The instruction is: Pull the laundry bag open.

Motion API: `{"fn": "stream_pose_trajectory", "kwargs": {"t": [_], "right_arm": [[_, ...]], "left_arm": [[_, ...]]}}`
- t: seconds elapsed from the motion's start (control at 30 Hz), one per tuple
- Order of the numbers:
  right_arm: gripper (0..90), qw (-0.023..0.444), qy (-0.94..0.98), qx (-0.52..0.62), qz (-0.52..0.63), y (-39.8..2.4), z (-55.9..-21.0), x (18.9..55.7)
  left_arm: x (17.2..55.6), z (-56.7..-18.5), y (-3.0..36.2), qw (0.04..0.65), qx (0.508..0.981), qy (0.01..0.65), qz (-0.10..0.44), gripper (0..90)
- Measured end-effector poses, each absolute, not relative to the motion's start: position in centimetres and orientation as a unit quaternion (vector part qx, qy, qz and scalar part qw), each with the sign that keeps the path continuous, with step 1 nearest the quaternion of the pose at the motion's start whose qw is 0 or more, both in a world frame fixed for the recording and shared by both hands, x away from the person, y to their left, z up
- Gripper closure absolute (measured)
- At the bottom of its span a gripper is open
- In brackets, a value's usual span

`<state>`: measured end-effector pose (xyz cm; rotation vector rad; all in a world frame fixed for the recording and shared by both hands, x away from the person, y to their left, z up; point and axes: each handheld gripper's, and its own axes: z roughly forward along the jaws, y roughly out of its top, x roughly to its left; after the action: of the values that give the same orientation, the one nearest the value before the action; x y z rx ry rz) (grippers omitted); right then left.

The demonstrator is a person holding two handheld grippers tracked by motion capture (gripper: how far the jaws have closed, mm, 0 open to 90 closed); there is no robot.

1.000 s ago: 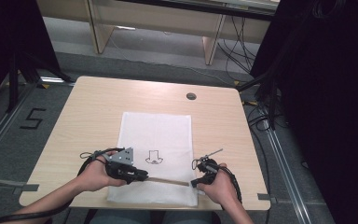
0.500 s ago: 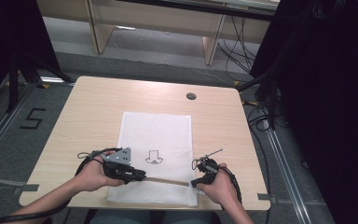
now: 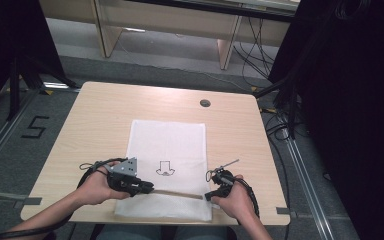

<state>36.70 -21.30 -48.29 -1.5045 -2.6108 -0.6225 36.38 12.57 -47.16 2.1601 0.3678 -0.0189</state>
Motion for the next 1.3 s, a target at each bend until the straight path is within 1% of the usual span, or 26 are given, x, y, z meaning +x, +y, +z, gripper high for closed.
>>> {"fn": "stream_pose_trajectory", "kwargs": {"t": [0.2, 0.23, 0.3, 0.4, 0.8, 0.9, 0.93, 1.03, 1.07, 1.1, 1.17, 1.2, 1.23, 1.3], "right_arm": [[90.0, 0.034, -0.850, -0.484, -0.206, -21.3, -48.3, 36.7], [90.0, 0.036, -0.848, -0.487, -0.205, -21.3, -48.3, 36.7], [90.0, 0.038, -0.847, -0.490, -0.204, -21.3, -48.2, 36.7], [90.0, 0.030, -0.848, -0.484, -0.212, -21.3, -48.5, 36.8], [90.0, 0.034, -0.849, -0.485, -0.206, -21.3, -48.3, 36.7], [90.0, 0.029, -0.849, -0.482, -0.214, -21.4, -48.5, 36.8], [90.0, 0.034, -0.851, -0.481, -0.209, -21.4, -48.4, 36.8], [90.0, 0.036, -0.847, -0.490, -0.205, -21.3, -48.3, 36.7], [90.0, 0.034, -0.848, -0.487, -0.207, -21.4, -48.3, 36.7], [90.0, 0.030, -0.855, -0.472, -0.213, -21.5, -48.5, 36.9], [90.0, 0.032, -0.845, -0.488, -0.214, -21.3, -48.4, 36.7], [90.0, 0.030, -0.848, -0.483, -0.214, -21.4, -48.5, 36.8], [90.0, 0.031, -0.846, -0.488, -0.212, -21.3, -48.4, 36.7], [90.0, 0.034, -0.848, -0.488, -0.207, -21.3, -48.3, 36.7]], "left_arm": [[36.3, -47.3, 13.2, 0.456, 0.876, 0.159, -0.001, 81.6], [36.3, -47.4, 13.2, 0.462, 0.872, 0.162, -0.011, 81.7], [36.3, -47.3, 13.2, 0.455, 0.877, 0.152, -0.002, 81.6], [36.3, -47.4, 13.2, 0.460, 0.874, 0.158, -0.005, 81.6], [36.2, -47.4, 14.2, 0.458, 0.873, 0.167, -0.007, 81.6], [36.2, -47.2, 14.4, 0.459, 0.873, 0.164, -0.001, 81.6], [36.2, -47.3, 14.3, 0.468, 0.867, 0.169, -0.005, 81.6], [36.3, -47.2, 14.9, 0.460, 0.872, 0.169, 0.003, 81.6], [36.2, -47.3, 15.1, 0.462, 0.870, 0.172, -0.005, 81.7], [36.2, -47.4, 15.2, 0.464, 0.869, 0.175, -0.001, 81.6], [36.1, -47.4, 15.6, 0.459, 0.871, 0.175, 0.004, 81.6], [36.1, -47.4, 15.6, 0.466, 0.867, 0.177, -0.007, 81.6], [36.1, -47.3, 15.7, 0.458, 0.872, 0.174, -0.002, 81.6], [36.0, -47.3, 15.7, 0.466, 0.867, 0.179, -0.001, 81.6]]}}
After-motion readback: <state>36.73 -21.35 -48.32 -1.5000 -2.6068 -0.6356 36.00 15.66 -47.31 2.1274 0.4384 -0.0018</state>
